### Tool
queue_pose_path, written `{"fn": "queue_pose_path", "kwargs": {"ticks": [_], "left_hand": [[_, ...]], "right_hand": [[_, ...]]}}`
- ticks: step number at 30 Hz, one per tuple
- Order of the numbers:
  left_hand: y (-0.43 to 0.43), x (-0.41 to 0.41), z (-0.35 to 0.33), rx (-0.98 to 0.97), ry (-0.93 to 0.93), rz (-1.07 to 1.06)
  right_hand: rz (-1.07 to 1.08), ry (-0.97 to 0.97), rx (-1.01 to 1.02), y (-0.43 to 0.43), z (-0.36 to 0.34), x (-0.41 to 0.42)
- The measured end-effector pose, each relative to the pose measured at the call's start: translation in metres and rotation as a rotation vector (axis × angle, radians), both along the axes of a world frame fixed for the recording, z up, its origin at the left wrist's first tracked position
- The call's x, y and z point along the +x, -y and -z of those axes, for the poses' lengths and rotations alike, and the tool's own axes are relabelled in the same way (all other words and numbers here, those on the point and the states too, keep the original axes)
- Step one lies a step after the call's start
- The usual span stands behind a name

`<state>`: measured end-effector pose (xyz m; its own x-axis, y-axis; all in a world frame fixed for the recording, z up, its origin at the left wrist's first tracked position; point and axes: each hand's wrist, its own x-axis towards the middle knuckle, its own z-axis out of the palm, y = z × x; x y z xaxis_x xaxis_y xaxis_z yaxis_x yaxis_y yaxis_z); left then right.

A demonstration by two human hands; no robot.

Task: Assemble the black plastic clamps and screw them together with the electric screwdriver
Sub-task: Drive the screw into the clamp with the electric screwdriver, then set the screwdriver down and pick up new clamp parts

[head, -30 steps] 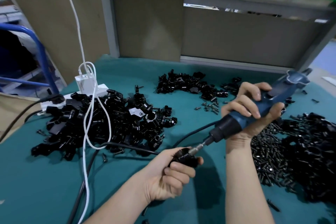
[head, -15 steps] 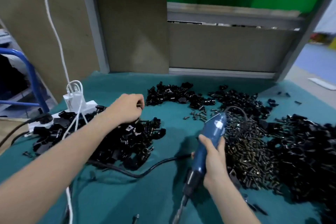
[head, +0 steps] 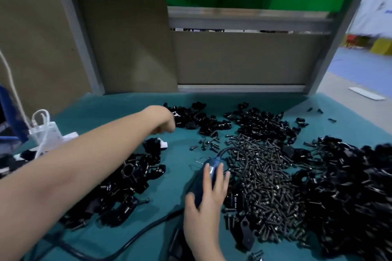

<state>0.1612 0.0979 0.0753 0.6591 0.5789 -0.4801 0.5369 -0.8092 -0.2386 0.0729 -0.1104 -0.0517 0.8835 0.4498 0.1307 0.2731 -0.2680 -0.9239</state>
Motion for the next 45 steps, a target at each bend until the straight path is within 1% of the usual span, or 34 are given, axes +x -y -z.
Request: {"fn": "queue_pose_path", "kwargs": {"ticks": [2, 3, 4, 5, 8, 12, 14, 15, 17, 18, 19, 20, 22, 23, 25, 26, 27, 32, 39, 42, 45], "left_hand": [[0.01, 0.029, 0.018, 0.009, 0.281, 0.131], [0.012, 0.043, 0.029, -0.023, 0.388, 0.164], [0.014, 0.055, 0.04, -0.053, 0.453, 0.175], [0.014, 0.064, 0.051, -0.056, 0.473, 0.183], [0.007, 0.077, 0.078, 0.064, 0.483, 0.215], [0.0, 0.077, 0.105, 0.201, 0.623, 0.288], [0.0, 0.076, 0.112, 0.25, 0.765, 0.245], [0.002, 0.077, 0.113, 0.203, 0.888, 0.17], [0.015, 0.086, 0.104, 0.016, 1.121, -0.017], [0.022, 0.096, 0.096, -0.045, 1.169, -0.044], [0.029, 0.108, 0.088, -0.048, 1.148, 0.009], [0.038, 0.121, 0.079, -0.041, 1.081, 0.111], [0.057, 0.144, 0.066, -0.019, 0.883, 0.305], [0.066, 0.154, 0.063, -0.008, 0.762, 0.359], [0.08, 0.165, 0.065, 0.036, 0.518, 0.407], [0.085, 0.167, 0.068, 0.052, 0.439, 0.422], [0.087, 0.169, 0.072, 0.063, 0.401, 0.436], [0.088, 0.162, 0.076, 0.06, 0.44, 0.512], [0.082, 0.136, 0.07, -0.076, 0.391, 0.451], [0.078, 0.123, 0.065, -0.114, 0.438, 0.459], [0.07, 0.11, 0.05, -0.14, 0.552, 0.487]], "right_hand": [[0.007, -0.014, 0.01, 0.0, 0.0, 0.0], [0.016, -0.008, 0.017, 0.0, 0.0, -0.001], [0.028, 0.002, 0.03, 0.0, 0.0, -0.001], [0.043, 0.011, 0.048, -0.001, 0.001, -0.002], [0.075, 0.047, 0.086, -0.002, 0.003, -0.002], [0.151, 0.125, 0.12, -0.005, 0.008, -0.001], [0.172, 0.135, 0.116, -0.007, 0.009, -0.001], [0.18, 0.145, 0.111, -0.008, 0.01, -0.001], [0.224, 0.23, 0.115, -0.01, 0.012, 0.001], [0.243, 0.272, 0.12, -0.01, 0.013, 0.002], [0.248, 0.277, 0.128, -0.01, 0.013, 0.003], [0.239, 0.248, 0.135, -0.01, 0.013, 0.002], [0.203, 0.186, 0.14, -0.009, 0.012, 0.002], [0.187, 0.17, 0.139, -0.009, 0.012, 0.002], [0.17, 0.154, 0.119, -0.009, 0.011, 0.004], [0.167, 0.152, 0.107, -0.009, 0.011, 0.004], [0.163, 0.152, 0.097, -0.009, 0.011, 0.005], [0.162, 0.168, 0.106, -0.009, 0.013, 0.006], [0.108, 0.101, 0.086, -0.006, 0.011, 0.003], [0.069, 0.083, 0.072, -0.002, 0.009, 0.003], [0.042, 0.077, 0.06, 0.001, 0.007, 0.005]]}}
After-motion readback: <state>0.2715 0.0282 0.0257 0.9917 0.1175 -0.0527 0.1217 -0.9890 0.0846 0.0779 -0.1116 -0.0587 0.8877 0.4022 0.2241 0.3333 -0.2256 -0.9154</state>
